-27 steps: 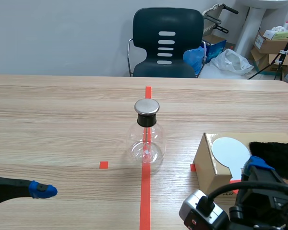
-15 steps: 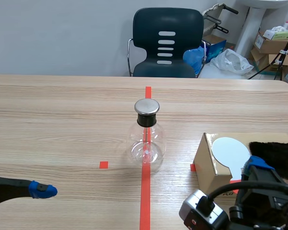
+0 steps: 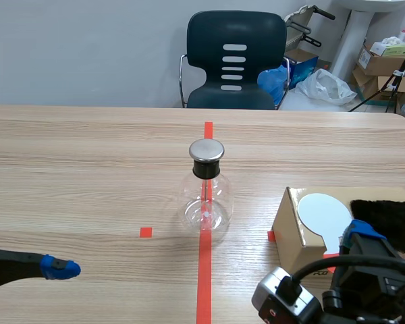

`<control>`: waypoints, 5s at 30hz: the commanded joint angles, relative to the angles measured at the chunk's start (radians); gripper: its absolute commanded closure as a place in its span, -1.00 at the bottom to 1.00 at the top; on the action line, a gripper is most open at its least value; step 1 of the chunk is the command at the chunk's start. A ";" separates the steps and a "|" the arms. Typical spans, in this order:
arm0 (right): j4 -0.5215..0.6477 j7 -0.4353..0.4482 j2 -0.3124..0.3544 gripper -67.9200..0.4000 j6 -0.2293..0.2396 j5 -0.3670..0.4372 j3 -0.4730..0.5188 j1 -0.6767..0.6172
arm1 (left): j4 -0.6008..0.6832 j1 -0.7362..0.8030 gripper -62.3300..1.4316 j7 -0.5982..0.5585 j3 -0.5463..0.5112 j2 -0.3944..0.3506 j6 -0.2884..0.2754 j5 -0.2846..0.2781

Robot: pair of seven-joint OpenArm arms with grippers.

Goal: Do the electroscope experiment

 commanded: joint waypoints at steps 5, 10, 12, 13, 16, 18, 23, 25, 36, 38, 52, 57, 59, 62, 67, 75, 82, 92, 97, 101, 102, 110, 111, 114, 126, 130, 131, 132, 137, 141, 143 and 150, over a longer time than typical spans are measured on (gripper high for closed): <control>0.013 0.003 0.005 0.96 -0.022 0.000 -0.005 0.010 | 0.006 -0.003 -0.13 -0.019 -0.005 0.003 -0.005 -0.010; 0.013 0.003 0.005 0.96 -0.022 0.000 -0.005 0.009 | 0.006 -0.003 -0.13 -0.019 -0.005 0.003 -0.005 -0.010; 0.013 0.003 0.005 0.96 -0.022 0.000 -0.005 0.009 | 0.006 -0.003 -0.13 -0.019 -0.005 0.003 -0.005 -0.010; 0.013 0.003 0.005 0.96 -0.022 0.000 -0.005 0.009 | 0.006 -0.003 -0.13 -0.019 -0.005 0.003 -0.005 -0.010; 0.013 0.006 0.005 0.96 -0.022 0.000 -0.005 0.009 | 0.006 -0.003 -0.13 -0.019 -0.005 0.003 -0.005 -0.010; 0.013 0.013 0.005 0.96 -0.023 0.000 -0.005 0.010 | 0.006 -0.003 -0.13 -0.019 -0.005 0.003 -0.005 -0.010; 0.013 0.050 0.005 0.96 -0.023 0.000 -0.005 0.010 | 0.006 -0.003 -0.13 -0.018 -0.005 0.003 -0.005 -0.010; 0.013 0.060 0.005 0.96 -0.023 0.000 -0.005 0.010 | 0.006 -0.003 -0.13 -0.018 -0.005 0.003 -0.005 -0.010; 0.013 0.314 0.005 0.96 -0.022 0.000 -0.005 0.009 | 0.006 -0.003 -0.13 -0.018 -0.005 0.003 -0.005 -0.010; 0.006 0.354 0.002 0.96 -0.022 0.000 -0.005 0.009 | 0.006 -0.003 -0.13 -0.018 -0.005 0.003 -0.005 -0.010; -0.089 0.296 -0.029 0.96 -0.023 0.000 -0.066 0.012 | 0.006 -0.003 -0.13 -0.018 -0.005 0.003 -0.006 -0.009; -0.128 0.245 -0.029 0.96 -0.039 0.000 -0.098 0.012 | 0.006 -0.003 -0.13 -0.018 -0.005 0.003 -0.013 -0.009; -0.146 0.239 -0.029 0.96 -0.051 0.000 -0.102 0.012 | 0.006 -0.003 -0.13 -0.018 -0.005 0.003 -0.017 -0.009; -0.170 0.239 -0.029 0.85 -0.058 0.000 -0.102 0.012 | 0.006 -0.003 -0.13 -0.018 -0.005 0.003 -0.019 -0.009; -0.182 0.235 -0.029 0.19 -0.058 0.000 -0.102 0.023 | 0.006 -0.003 -0.13 -0.018 -0.005 0.003 -0.019 -0.009; -0.183 0.235 -0.029 -0.63 -0.058 0.000 -0.102 0.026 | 0.006 -0.003 -0.13 -0.018 -0.005 0.003 -0.019 -0.009; -0.183 0.202 -0.028 -0.97 -0.058 0.000 -0.101 0.026 | 0.006 -0.003 -0.13 -0.018 -0.005 0.003 -0.019 -0.009; -0.183 0.198 -0.026 -0.97 -0.058 0.000 -0.035 0.025 | 0.006 -0.003 -0.13 -0.018 -0.005 0.003 -0.019 -0.009; -0.183 0.209 0.001 -0.97 -0.058 0.033 0.000 0.025 | 0.006 -0.003 -0.13 -0.018 -0.005 0.003 -0.019 -0.009; -0.183 0.209 0.014 -0.96 -0.058 0.039 0.018 0.025 | 0.006 -0.003 -0.13 -0.018 -0.005 0.003 -0.019 -0.009; -0.183 0.209 0.019 -0.96 -0.058 0.043 0.019 0.025 | 0.006 -0.003 -0.13 -0.018 -0.005 0.003 -0.019 -0.009; -0.178 0.282 0.036 -0.96 -0.058 0.114 0.066 0.026 | 0.006 -0.003 -0.13 -0.018 -0.005 0.003 -0.019 -0.009; -0.178 0.301 0.036 -0.96 -0.058 0.127 0.075 0.026 | 0.006 -0.003 -0.13 -0.018 -0.005 0.003 -0.019 -0.009; -0.177 0.354 0.036 -0.96 -0.058 0.160 0.098 0.026 | 0.006 -0.003 -0.13 -0.018 -0.005 0.003 -0.019 -0.009; -0.177 0.502 0.035 -0.96 -0.058 0.238 0.129 0.026 | 0.006 -0.003 -0.13 -0.018 -0.005 0.003 -0.019 -0.009; -0.177 0.502 0.035 -0.96 -0.058 0.238 0.129 0.025 | 0.006 -0.003 -0.13 -0.018 -0.005 0.003 -0.019 -0.009; -0.177 0.501 0.035 -0.96 -0.058 0.238 0.129 0.025 | 0.006 -0.003 -0.13 -0.018 -0.005 0.003 -0.019 -0.009; -0.177 0.500 0.035 -0.96 -0.058 0.238 0.129 0.025 | 0.006 -0.003 -0.13 -0.018 -0.005 0.003 -0.019 -0.009; -0.177 0.499 0.035 -0.96 -0.058 0.238 0.130 0.026 | 0.006 -0.003 -0.13 -0.018 -0.005 0.003 -0.019 -0.009; -0.177 0.498 0.035 -0.67 -0.058 0.238 0.130 0.026 | 0.006 -0.003 -0.13 -0.018 -0.005 0.003 -0.019 -0.009; -0.177 0.498 0.035 -0.48 -0.058 0.238 0.130 0.026 | 0.006 -0.003 -0.13 -0.018 -0.005 0.003 -0.019 -0.009; -0.167 0.494 0.035 -0.33 -0.058 0.243 0.146 0.026 | 0.006 -0.003 -0.13 -0.018 -0.005 0.003 -0.019 -0.009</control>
